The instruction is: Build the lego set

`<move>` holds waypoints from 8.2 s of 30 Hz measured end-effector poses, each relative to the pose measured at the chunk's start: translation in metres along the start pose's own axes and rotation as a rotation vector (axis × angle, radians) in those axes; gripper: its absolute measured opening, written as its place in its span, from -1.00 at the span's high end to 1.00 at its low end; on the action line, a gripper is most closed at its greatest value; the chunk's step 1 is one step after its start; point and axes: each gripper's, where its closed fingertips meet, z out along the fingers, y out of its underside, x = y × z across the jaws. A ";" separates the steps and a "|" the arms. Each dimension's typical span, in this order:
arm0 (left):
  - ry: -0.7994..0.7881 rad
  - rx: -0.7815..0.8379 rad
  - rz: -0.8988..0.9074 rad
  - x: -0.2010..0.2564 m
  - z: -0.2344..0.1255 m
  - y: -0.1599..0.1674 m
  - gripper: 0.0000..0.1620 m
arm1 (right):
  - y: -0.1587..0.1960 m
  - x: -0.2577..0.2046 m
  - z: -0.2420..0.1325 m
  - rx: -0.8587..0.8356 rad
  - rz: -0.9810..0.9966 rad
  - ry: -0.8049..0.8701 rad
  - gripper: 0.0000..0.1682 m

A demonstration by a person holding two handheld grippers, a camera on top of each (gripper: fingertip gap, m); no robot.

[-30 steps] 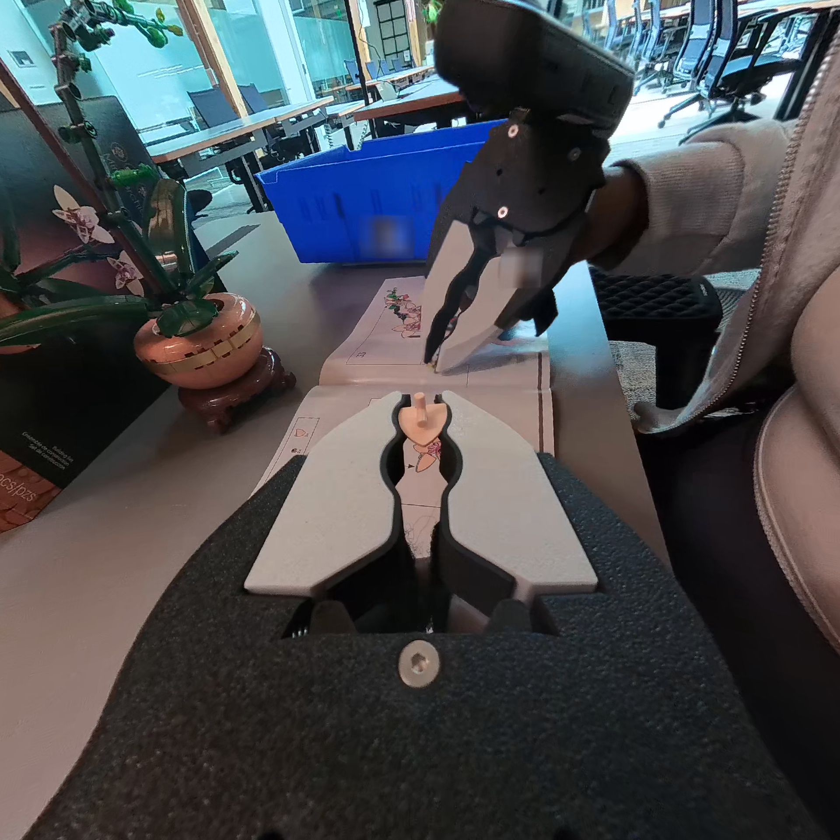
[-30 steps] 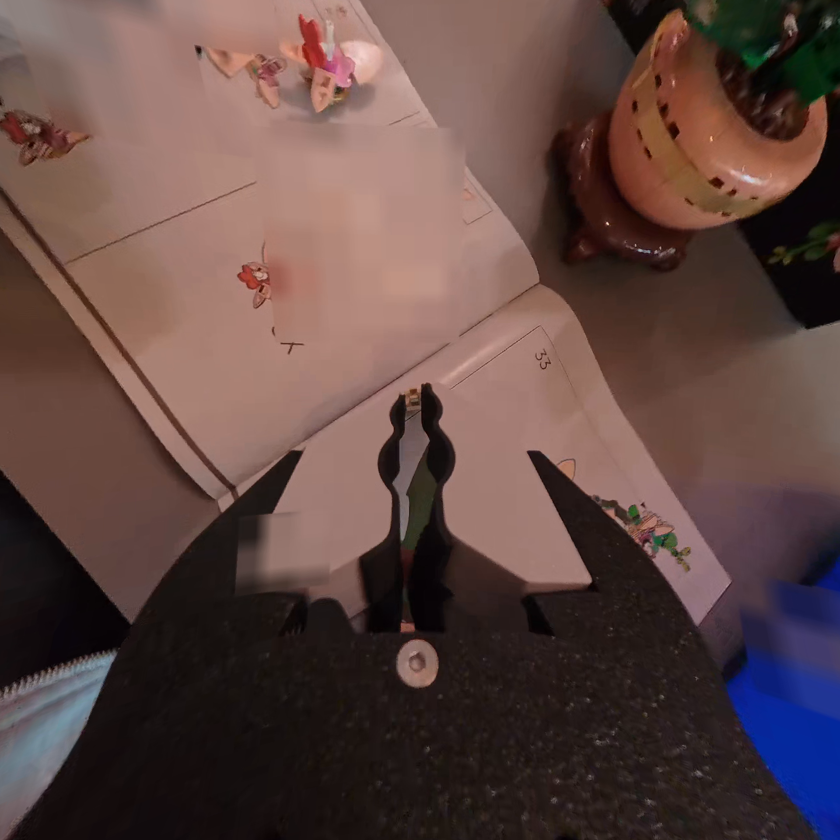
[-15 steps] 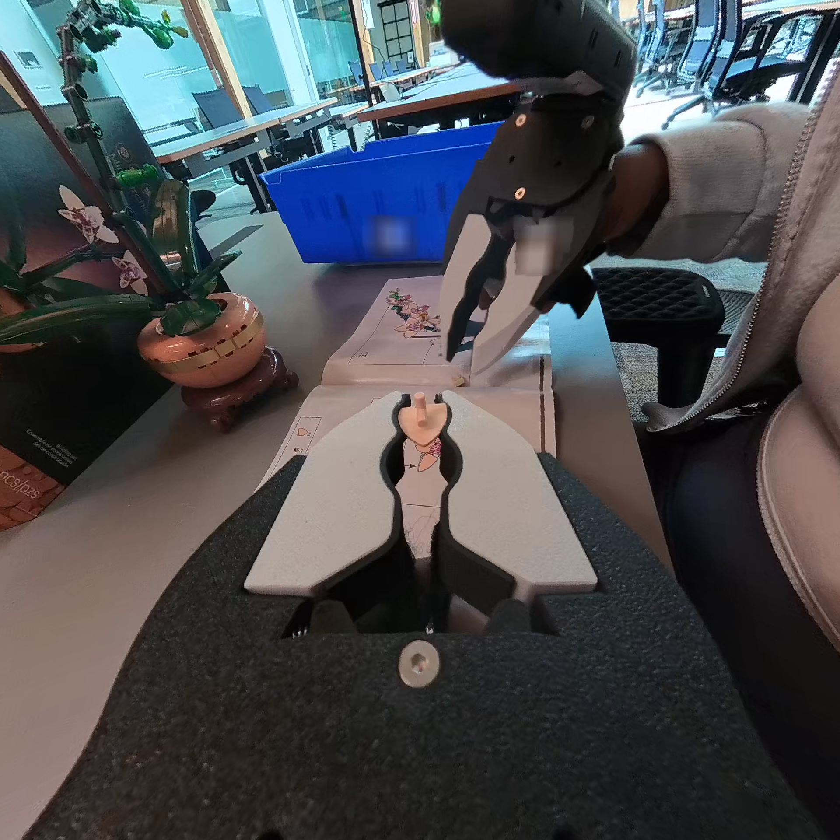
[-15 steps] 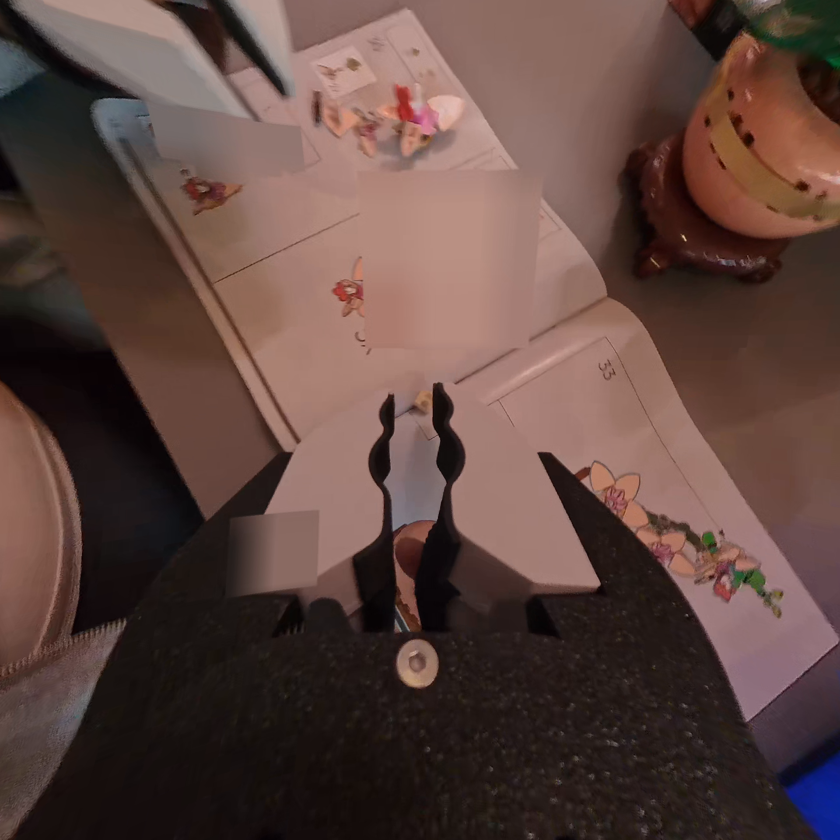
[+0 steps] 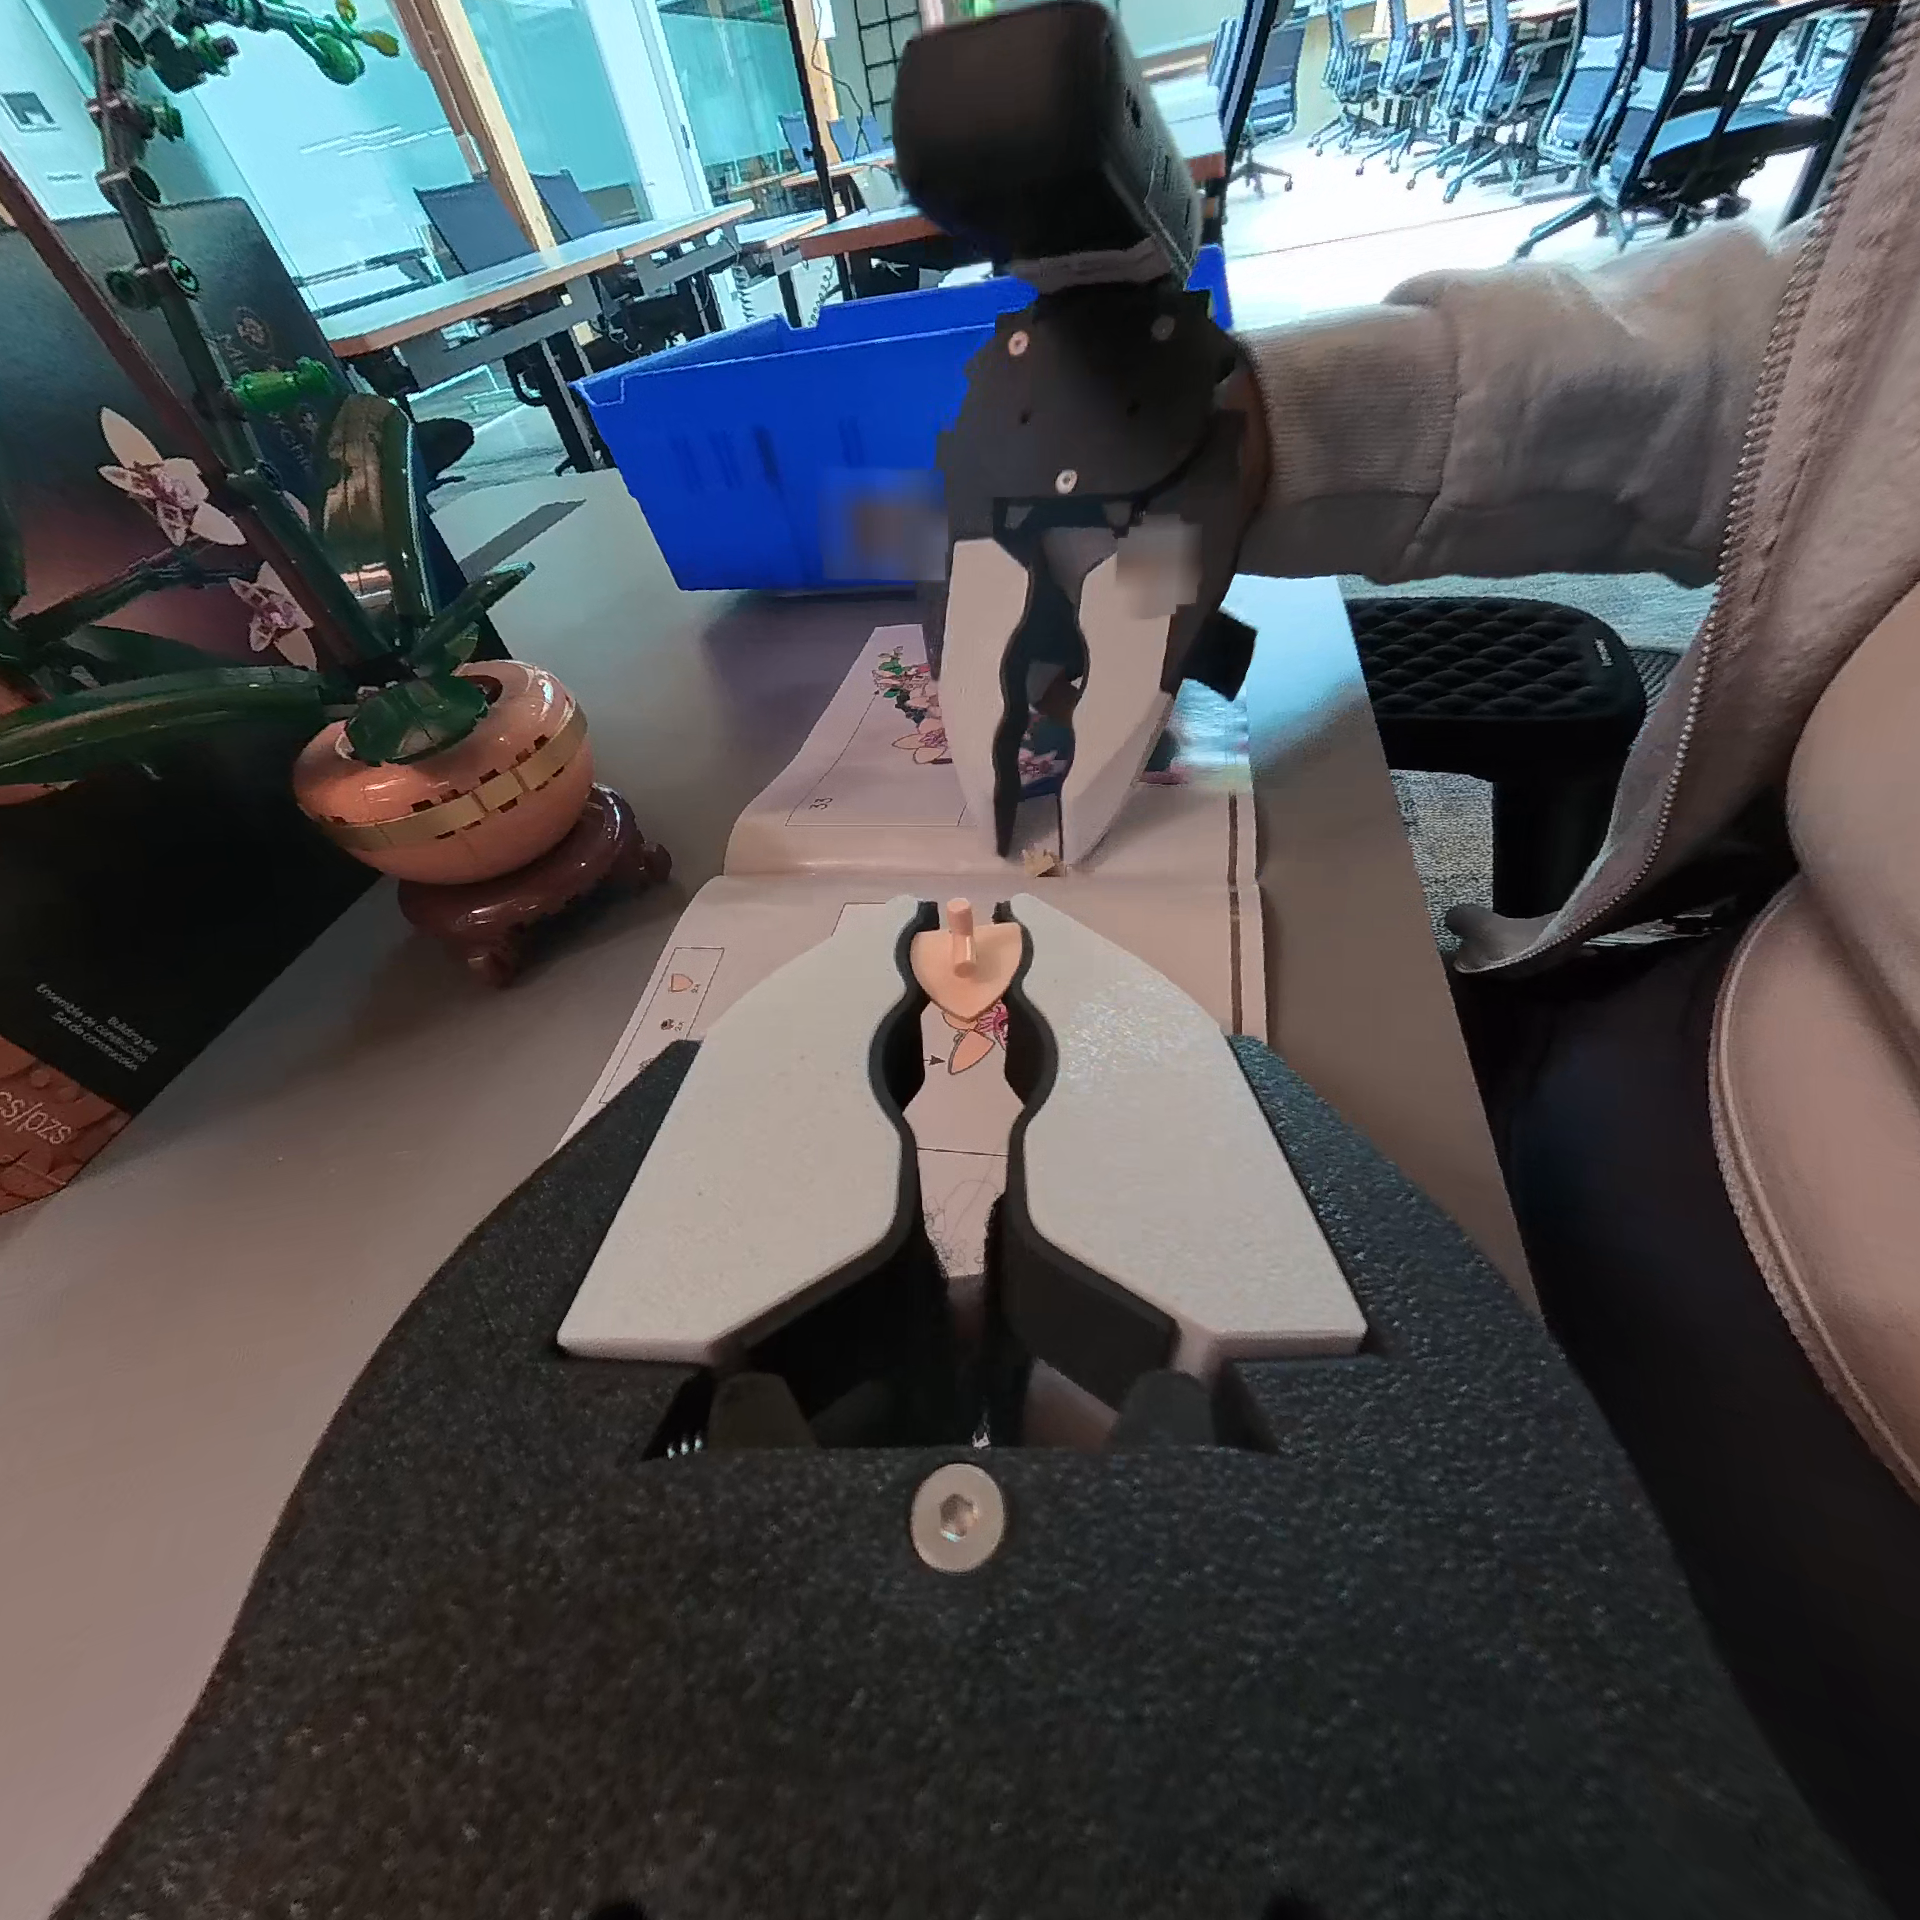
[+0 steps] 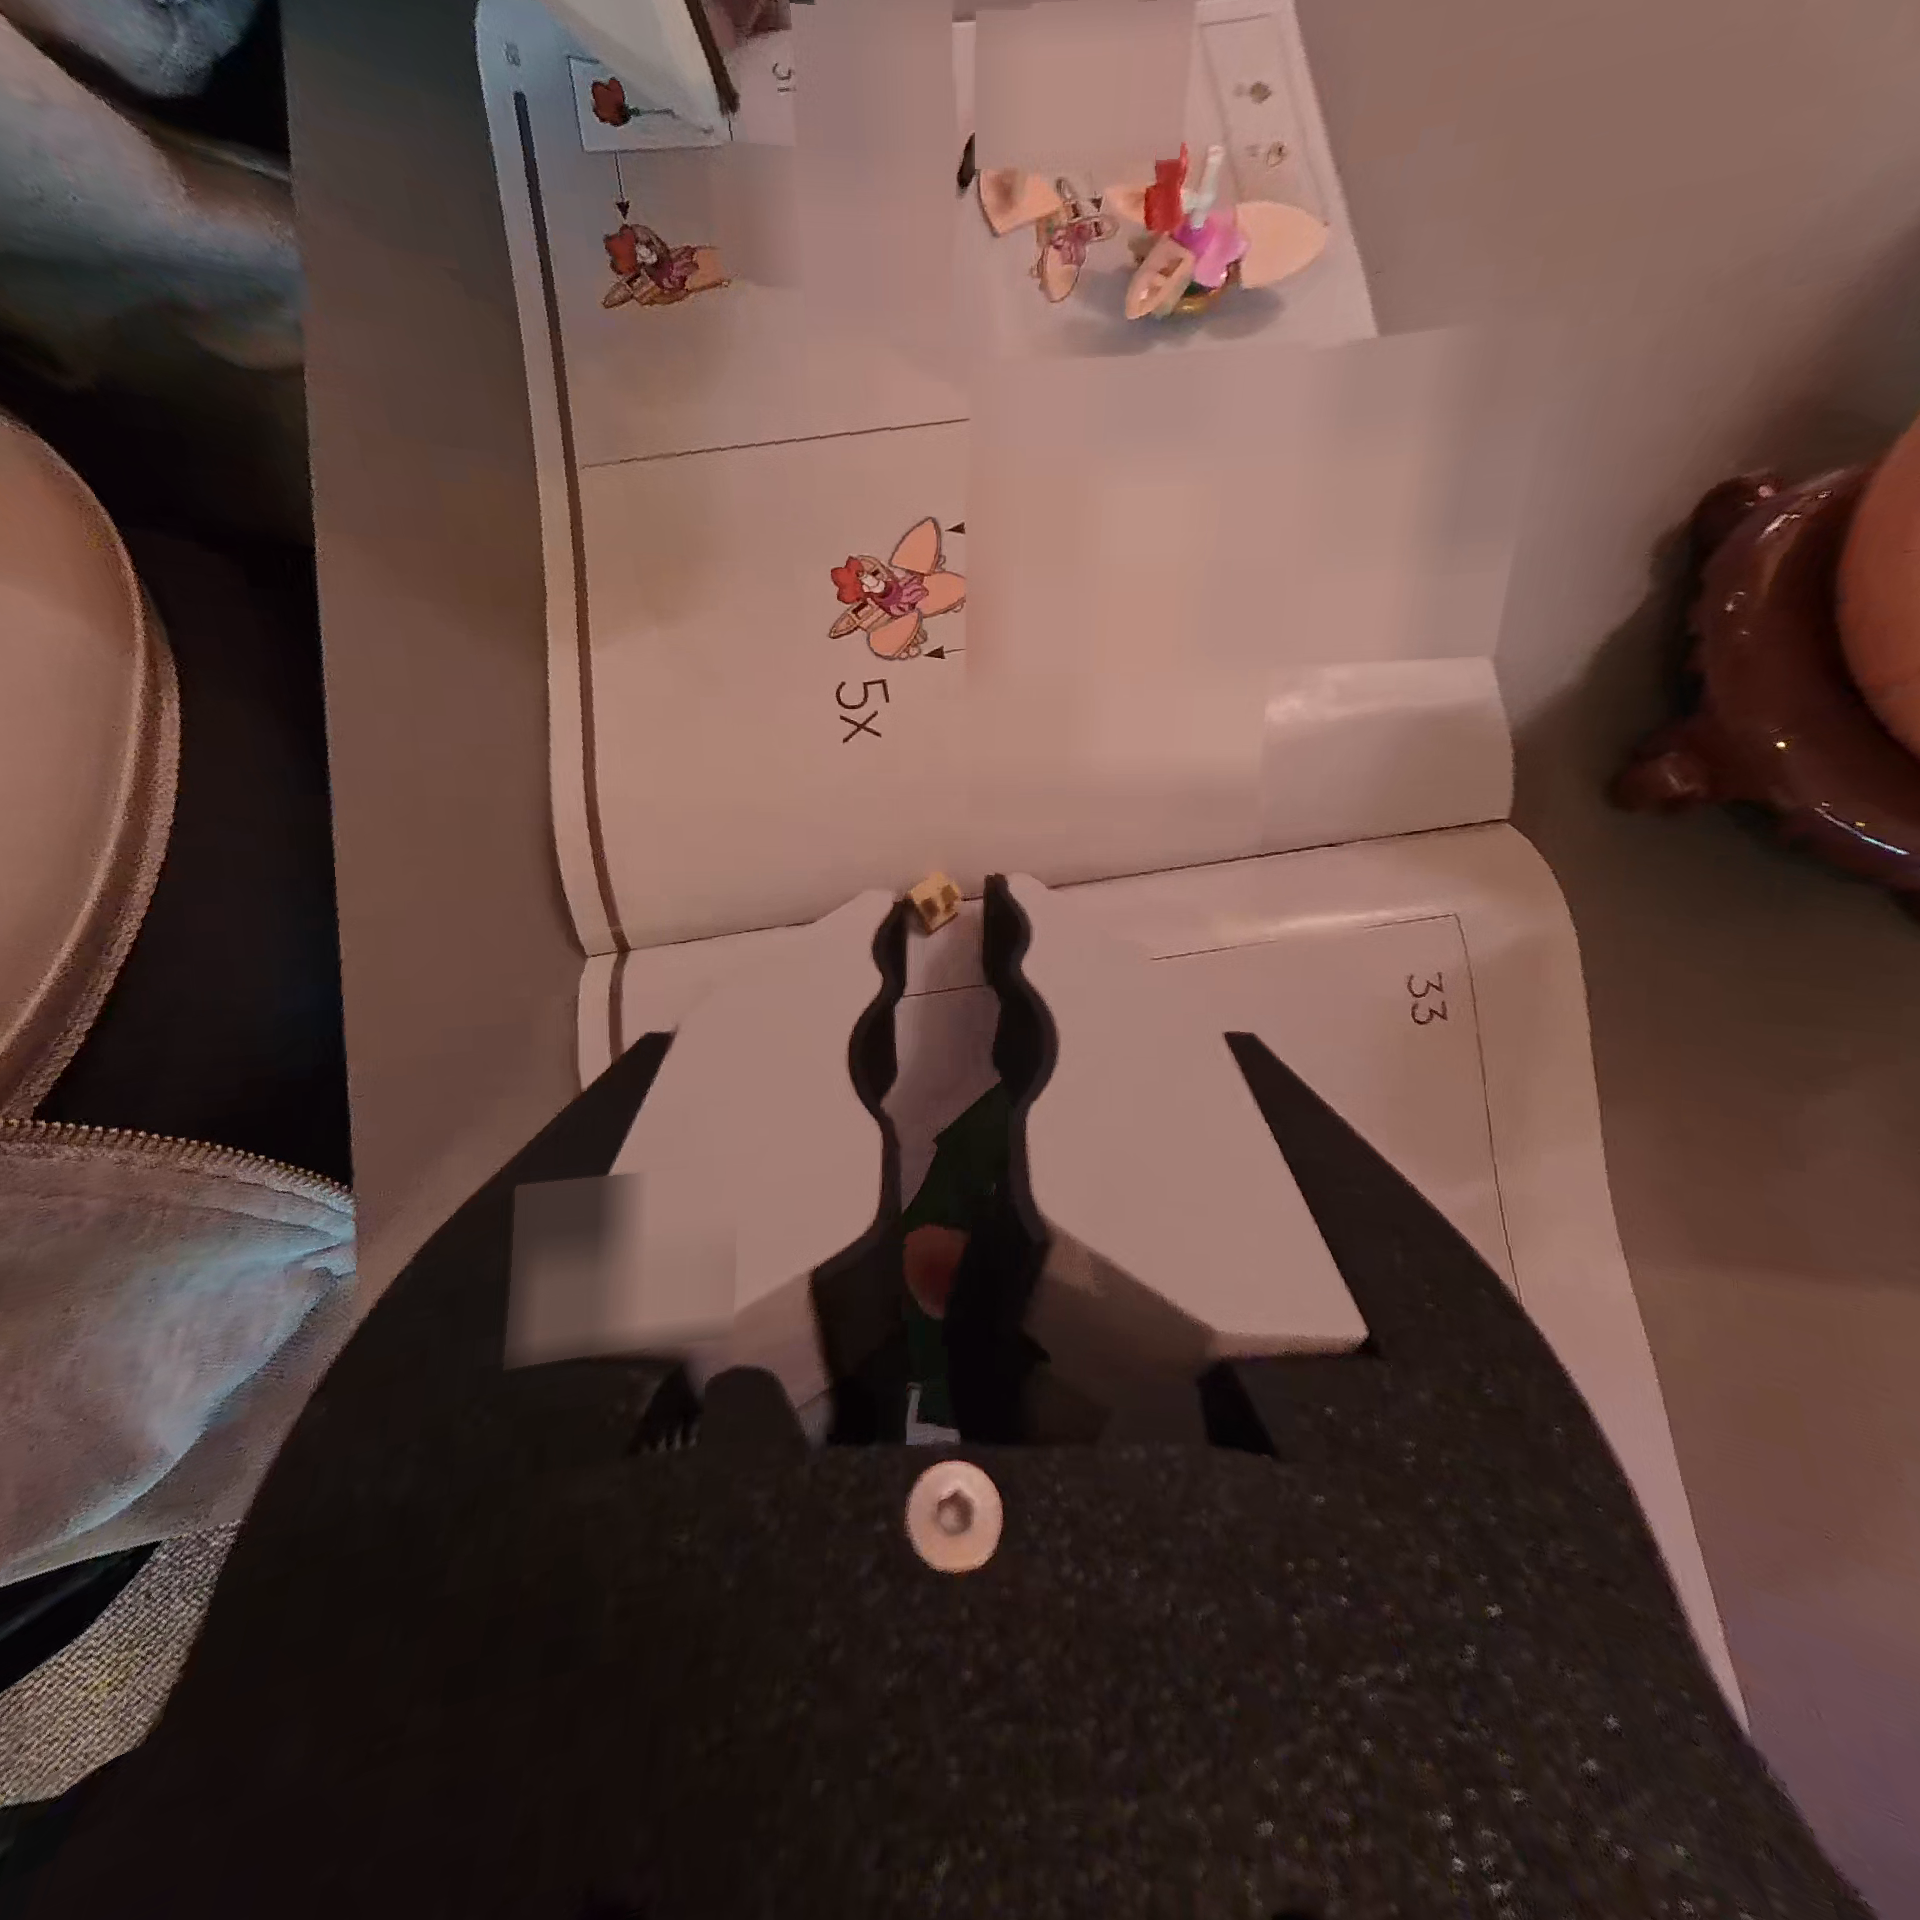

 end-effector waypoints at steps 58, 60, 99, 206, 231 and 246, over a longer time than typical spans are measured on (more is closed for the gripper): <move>-0.018 -0.001 0.007 -0.002 0.000 0.000 0.87 | 0.007 -0.012 -0.006 -0.356 0.094 0.090 0.70; -0.019 -0.001 0.008 -0.002 0.000 0.000 0.87 | 0.007 -0.007 -0.009 -0.347 0.071 0.108 0.71; -0.015 -0.005 0.013 -0.001 0.001 0.000 0.87 | -0.005 -0.017 -0.002 0.073 -0.007 -0.081 0.87; -0.019 -0.009 0.030 0.000 0.000 0.001 0.87 | -0.007 -0.034 -0.001 -0.637 -0.707 -0.767 0.87; -0.059 0.067 -0.024 -0.009 -0.004 -0.008 0.87 | -0.095 0.008 -0.026 0.338 0.058 -0.042 0.92; -0.012 0.123 -0.050 -0.002 -0.001 -0.016 0.87 | -0.140 -0.029 -0.007 0.529 0.170 0.005 0.93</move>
